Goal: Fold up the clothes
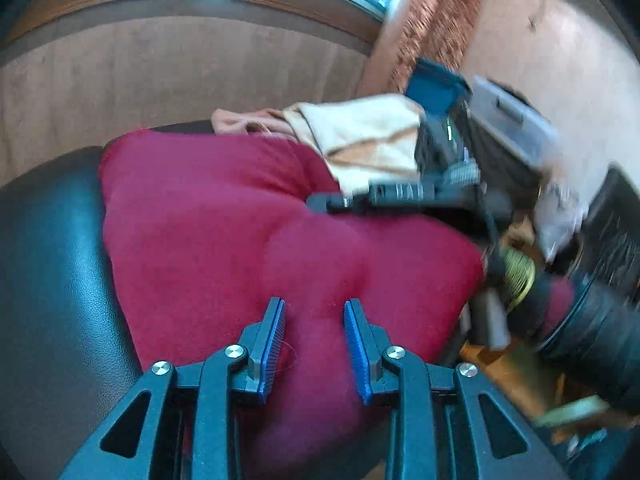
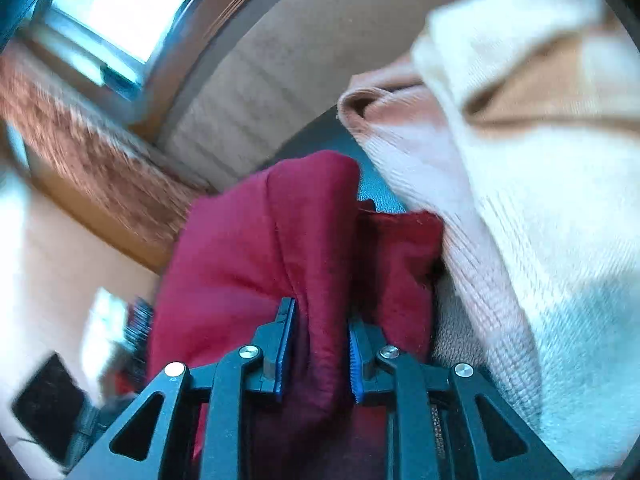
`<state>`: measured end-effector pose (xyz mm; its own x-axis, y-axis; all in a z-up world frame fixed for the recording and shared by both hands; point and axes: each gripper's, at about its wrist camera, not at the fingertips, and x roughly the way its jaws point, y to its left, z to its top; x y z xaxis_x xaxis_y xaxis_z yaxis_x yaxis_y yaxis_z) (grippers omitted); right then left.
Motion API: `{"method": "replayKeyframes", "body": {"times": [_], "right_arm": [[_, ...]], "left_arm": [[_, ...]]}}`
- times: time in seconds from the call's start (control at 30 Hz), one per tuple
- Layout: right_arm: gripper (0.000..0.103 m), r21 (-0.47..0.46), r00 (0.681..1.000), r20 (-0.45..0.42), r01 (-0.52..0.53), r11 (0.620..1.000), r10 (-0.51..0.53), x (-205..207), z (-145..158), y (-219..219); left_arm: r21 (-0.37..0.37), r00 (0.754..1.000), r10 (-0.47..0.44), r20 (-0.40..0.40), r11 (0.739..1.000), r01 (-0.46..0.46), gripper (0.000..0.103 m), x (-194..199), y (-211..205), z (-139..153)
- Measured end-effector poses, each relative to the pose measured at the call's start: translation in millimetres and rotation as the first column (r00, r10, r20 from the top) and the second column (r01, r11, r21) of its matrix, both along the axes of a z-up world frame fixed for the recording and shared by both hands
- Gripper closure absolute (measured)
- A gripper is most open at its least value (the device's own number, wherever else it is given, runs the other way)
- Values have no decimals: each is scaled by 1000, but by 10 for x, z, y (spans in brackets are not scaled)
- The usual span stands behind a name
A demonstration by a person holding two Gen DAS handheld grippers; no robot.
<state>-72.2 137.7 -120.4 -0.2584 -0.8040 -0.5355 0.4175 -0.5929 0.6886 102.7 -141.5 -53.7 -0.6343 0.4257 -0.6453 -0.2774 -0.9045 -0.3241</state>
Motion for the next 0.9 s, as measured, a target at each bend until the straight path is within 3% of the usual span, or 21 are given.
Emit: {"method": "replayKeyframes", "body": {"times": [0.1,0.2,0.3,0.37,0.5,0.63,0.83,0.9], "right_arm": [[79,-54,999,39,-18,998,20,-85,-46,65],[75,-62,997,53,-44,997,47,-126,-46,38],[61,-12,996,30,-82,997,82,-99,63,-1],[42,64,995,-21,-98,993,100,-73,227,-9],[42,210,962,-222,-115,971,162,94,754,-28],[42,225,903,-324,-215,950,281,182,1131,-150],[42,294,881,-266,-312,904,391,-61,911,-882],[42,378,901,-225,-271,885,372,-177,624,-1038]], "left_arm": [[54,999,9,-49,999,-6,73,-37,43,167],[15,997,-33,-76,999,34,73,-112,339,241],[-29,993,-90,-75,996,88,73,-155,660,195],[-63,991,-112,-72,992,107,73,-121,816,131],[-81,991,-125,-45,989,121,72,-86,939,-28],[-104,992,-127,-8,987,126,72,-85,987,-172],[-121,993,-122,6,985,122,73,-53,1013,-307],[-137,993,-118,-3,984,116,73,-42,1027,-333]]}}
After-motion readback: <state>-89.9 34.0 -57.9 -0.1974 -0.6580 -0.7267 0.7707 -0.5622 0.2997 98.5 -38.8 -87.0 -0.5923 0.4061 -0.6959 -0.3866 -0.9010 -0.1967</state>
